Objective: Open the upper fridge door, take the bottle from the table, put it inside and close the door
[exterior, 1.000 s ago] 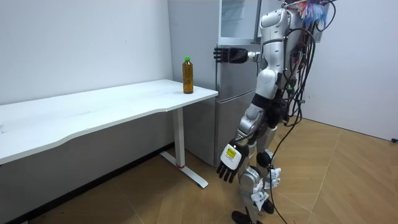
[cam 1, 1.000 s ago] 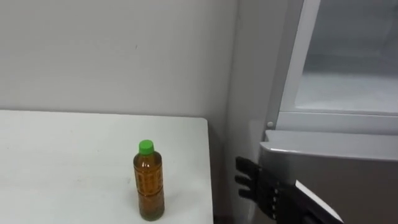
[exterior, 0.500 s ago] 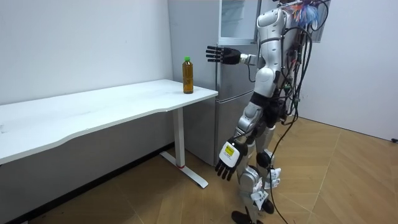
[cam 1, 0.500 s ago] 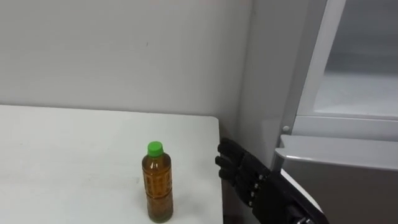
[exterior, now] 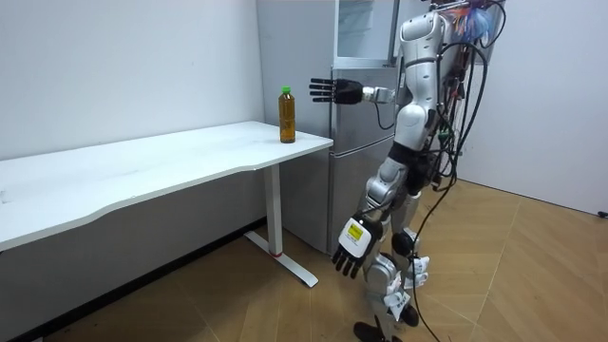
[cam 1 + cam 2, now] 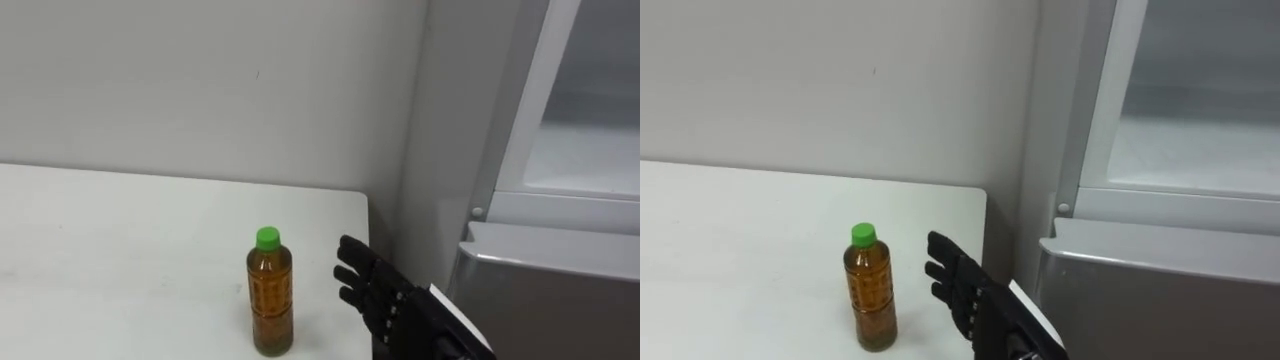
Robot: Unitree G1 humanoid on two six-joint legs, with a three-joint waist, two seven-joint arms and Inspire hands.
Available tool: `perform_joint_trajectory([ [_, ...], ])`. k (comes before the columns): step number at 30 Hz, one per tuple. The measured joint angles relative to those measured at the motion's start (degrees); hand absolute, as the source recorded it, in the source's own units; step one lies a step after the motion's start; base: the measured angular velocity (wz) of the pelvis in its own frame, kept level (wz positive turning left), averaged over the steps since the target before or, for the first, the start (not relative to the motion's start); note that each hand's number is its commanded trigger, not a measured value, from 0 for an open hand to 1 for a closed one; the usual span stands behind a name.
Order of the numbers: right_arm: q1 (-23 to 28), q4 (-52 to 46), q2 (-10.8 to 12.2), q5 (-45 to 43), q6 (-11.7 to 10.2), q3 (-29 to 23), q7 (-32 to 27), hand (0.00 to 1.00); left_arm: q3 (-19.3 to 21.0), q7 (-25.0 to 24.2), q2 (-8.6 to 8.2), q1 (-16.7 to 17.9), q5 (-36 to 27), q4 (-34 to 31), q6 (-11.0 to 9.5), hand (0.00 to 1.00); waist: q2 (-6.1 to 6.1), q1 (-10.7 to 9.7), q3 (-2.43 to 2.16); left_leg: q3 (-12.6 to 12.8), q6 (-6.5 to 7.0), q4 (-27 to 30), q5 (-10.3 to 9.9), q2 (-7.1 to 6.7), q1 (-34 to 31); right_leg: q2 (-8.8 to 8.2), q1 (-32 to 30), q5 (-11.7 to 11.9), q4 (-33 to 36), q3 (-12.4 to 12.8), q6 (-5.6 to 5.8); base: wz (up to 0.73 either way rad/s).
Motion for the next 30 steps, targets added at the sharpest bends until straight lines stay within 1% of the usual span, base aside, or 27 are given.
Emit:
perform_joint_trajectory([
  [3, -0.05, 0.20, 0.01, 0.24, -0.07, 0.07, -1.72, 0.00, 0.02, 0.21, 0.00, 0.18, 0.04, 0.03, 0.02, 0.00, -0.11, 0.72, 0.05, 0.02, 0.00, 0.04, 0.00, -0.01, 0.04, -0.03, 0.27, 0.01, -0.07, -0.07, 0.00, 0.00],
  [5, -0.31, 1.32, 0.19, 0.45, -0.84, 0.35, -2.90, 0.00, 0.03, 0.24, -0.01, 0.15, 0.05, 0.03, 0.05, 0.00, -0.19, 1.31, 0.13, -0.04, 0.00, 0.04, 0.00, -0.01, 0.27, -0.04, 0.36, 0.01, -0.13, -0.16, 0.00, 0.00],
  [6, -0.55, 2.57, 0.50, 0.75, -1.16, 0.39, -3.90, 0.00, 0.02, 0.33, -0.06, 0.18, 0.03, 0.01, 0.07, 0.00, -0.19, 1.68, 0.28, -0.18, 0.00, 0.04, 0.00, -0.03, 0.35, -0.04, 0.68, 0.01, -0.19, -0.24, 0.01, 0.04],
  [11, -2.81, 6.47, 1.45, 2.17, -1.43, 0.40, -8.82, 0.00, 0.01, 1.34, -0.34, -0.26, 0.03, -0.05, 0.07, 0.00, -0.02, 1.77, 0.36, -1.27, 0.01, 0.12, 0.00, -0.11, -0.34, -0.12, 0.67, 0.04, -0.61, -1.00, 0.12, 0.10],
  [13, -4.94, 8.27, 1.75, 2.22, -2.36, 0.44, -10.84, 0.00, -0.06, 1.30, -0.31, -0.28, 0.10, -0.04, 0.07, 0.00, 0.01, 1.64, 0.39, -2.03, 0.02, 0.18, 0.01, -0.24, -0.81, -0.18, 0.60, 0.04, -0.45, -1.72, 0.13, 0.15],
  [17, -7.86, 9.76, 1.94, 2.21, -2.67, 0.52, -13.12, 0.00, -0.05, 1.00, -0.38, -0.60, 0.47, 0.01, 0.07, 0.00, 0.03, 1.76, 0.40, -2.76, 0.04, 0.16, 0.03, -0.54, -0.69, -0.25, 0.70, 0.01, -0.51, -2.14, 0.14, 0.10],
  [18, -8.65, 10.50, 1.95, 2.24, -3.47, 0.83, -13.81, 0.00, -0.05, 0.92, -0.42, -0.54, 0.49, 0.05, 0.10, 0.00, -0.03, 1.75, 0.36, -2.95, 0.05, 0.15, 0.03, -0.62, -0.72, -0.33, 0.78, 0.00, -0.57, -2.38, 0.16, 0.08],
  [20, -9.61, 11.66, 1.97, 2.28, -3.92, 1.06, -14.74, 0.00, -0.05, 0.91, -0.62, -0.57, 1.01, 0.05, 0.46, 0.00, -0.02, 1.74, 0.37, -3.36, 0.11, 0.13, 0.07, -0.73, -0.72, -0.44, 1.00, 0.00, -0.61, -2.77, 0.20, 0.12],
  [21, -10.05, 12.72, 1.97, 2.29, -4.35, 1.32, -15.44, 0.00, -0.05, 0.91, -0.71, -0.62, 1.76, 0.04, 0.75, 0.00, -0.02, 1.69, 0.37, -4.03, 0.16, 0.12, 0.10, -0.86, -0.72, -0.52, 1.18, 0.01, -0.61, -3.12, 0.23, 0.16],
  [25, -10.87, 15.02, 1.97, 2.35, -4.35, 2.10, -17.50, 0.00, -0.06, 1.01, -0.78, -0.49, 2.85, 0.07, 1.76, 0.00, 0.12, 1.70, 0.47, -5.00, 0.17, 0.17, 0.11, -0.92, -0.65, -0.55, 1.63, 0.01, -0.62, -3.37, 0.27, 0.10],
  [28, -11.11, 16.46, 1.97, 2.00, -4.35, 2.08, -18.26, 0.00, -0.04, 1.32, -0.78, -0.51, 3.35, 0.06, 2.30, 0.00, 0.16, 1.67, 0.49, -6.36, 0.27, 0.19, 0.25, -1.07, -0.67, -0.73, 2.13, -0.03, -0.62, -4.62, 0.34, 0.17],
  [30, -11.41, 18.10, 1.97, 1.93, -4.35, 1.94, -18.34, 0.00, -0.03, 1.32, -0.84, -0.29, 3.89, -0.20, 2.78, 0.00, 0.17, 1.69, 0.50, -6.76, 0.30, 0.26, 0.33, -1.13, -0.66, -0.86, 2.38, -0.12, -0.66, -4.86, 0.44, 0.13],
])
